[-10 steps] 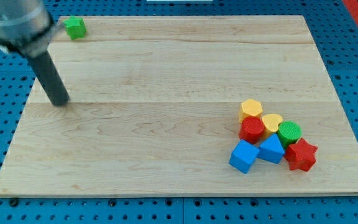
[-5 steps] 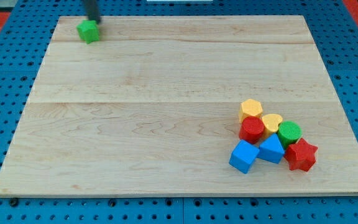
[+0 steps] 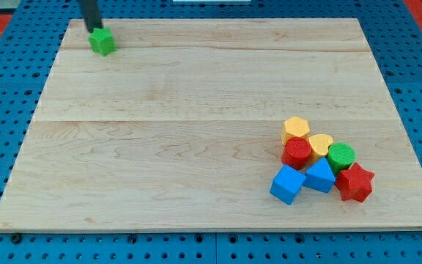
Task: Move the green star to the right side of the red circle
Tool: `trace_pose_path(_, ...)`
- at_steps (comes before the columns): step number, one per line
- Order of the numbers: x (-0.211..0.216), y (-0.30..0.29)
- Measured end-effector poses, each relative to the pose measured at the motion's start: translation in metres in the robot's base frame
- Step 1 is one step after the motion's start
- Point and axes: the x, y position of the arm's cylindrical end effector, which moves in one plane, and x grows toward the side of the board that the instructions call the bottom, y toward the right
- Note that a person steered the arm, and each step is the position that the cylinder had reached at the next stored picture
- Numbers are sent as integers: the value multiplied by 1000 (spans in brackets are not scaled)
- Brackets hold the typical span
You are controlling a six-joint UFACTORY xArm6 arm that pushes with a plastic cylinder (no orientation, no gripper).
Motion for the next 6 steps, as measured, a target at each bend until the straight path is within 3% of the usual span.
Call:
trace_pose_path(1,40,14)
trace_pose_path(2,71,70)
trace_pose_path(4,63,185)
trace_pose_path(5,33,186)
trace_pose_path(6,66,214)
